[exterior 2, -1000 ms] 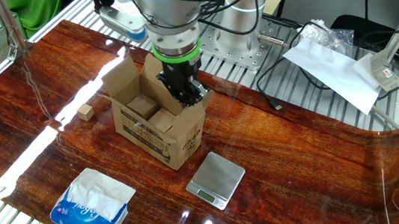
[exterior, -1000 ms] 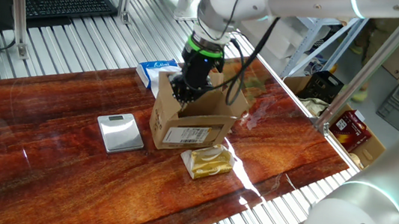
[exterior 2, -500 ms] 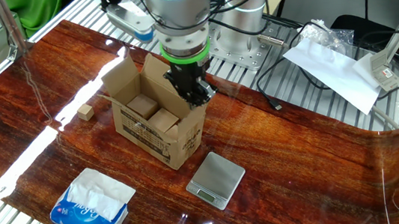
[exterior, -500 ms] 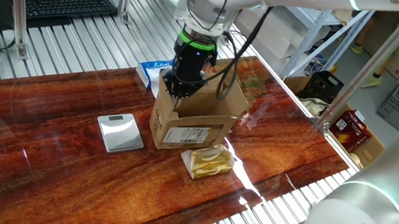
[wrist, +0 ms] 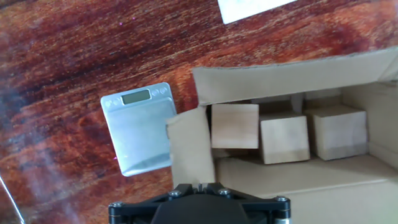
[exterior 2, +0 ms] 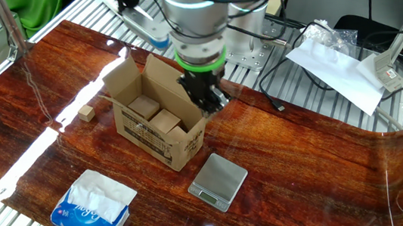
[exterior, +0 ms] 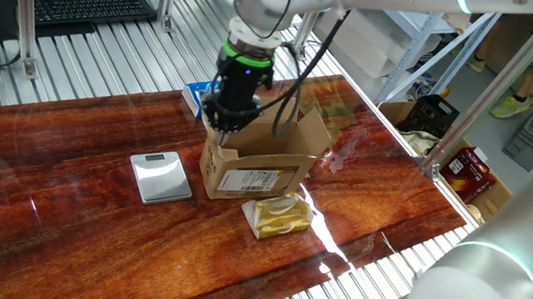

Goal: Open a box

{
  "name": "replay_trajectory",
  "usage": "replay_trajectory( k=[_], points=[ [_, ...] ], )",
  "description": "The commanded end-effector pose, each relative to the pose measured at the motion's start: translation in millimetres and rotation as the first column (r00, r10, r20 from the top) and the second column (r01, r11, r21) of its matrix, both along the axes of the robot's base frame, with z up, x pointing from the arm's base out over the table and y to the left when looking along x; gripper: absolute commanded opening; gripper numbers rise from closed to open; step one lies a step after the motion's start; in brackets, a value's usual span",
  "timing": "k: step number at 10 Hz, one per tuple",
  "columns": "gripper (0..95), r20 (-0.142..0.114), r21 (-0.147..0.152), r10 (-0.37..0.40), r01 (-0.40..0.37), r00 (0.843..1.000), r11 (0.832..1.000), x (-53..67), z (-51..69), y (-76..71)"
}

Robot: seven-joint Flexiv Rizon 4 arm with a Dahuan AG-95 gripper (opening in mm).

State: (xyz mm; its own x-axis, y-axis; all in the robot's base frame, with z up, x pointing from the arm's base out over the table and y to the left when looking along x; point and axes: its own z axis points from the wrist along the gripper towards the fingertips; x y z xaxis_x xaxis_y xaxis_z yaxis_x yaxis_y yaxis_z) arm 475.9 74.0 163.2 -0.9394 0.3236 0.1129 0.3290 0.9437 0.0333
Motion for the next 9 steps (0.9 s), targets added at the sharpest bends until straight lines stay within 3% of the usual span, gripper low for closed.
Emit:
replay_trajectory(
  k=[1,4,6,9],
  points=[
    [0.0,0.004,-0.005,-0.020,0.020,1.000,1.000,2.4,-5.7,7.7],
    [0.0,0.020,-0.010,-0.031,0.032,0.999,0.999,7.8,-18.9,13.2],
    [0.0,0.040,-0.023,-0.031,0.032,0.999,0.999,11.4,-31.5,16.3],
    [0.0,0.046,-0.050,-0.017,0.020,0.999,0.999,14.3,-42.8,18.0]
  ],
)
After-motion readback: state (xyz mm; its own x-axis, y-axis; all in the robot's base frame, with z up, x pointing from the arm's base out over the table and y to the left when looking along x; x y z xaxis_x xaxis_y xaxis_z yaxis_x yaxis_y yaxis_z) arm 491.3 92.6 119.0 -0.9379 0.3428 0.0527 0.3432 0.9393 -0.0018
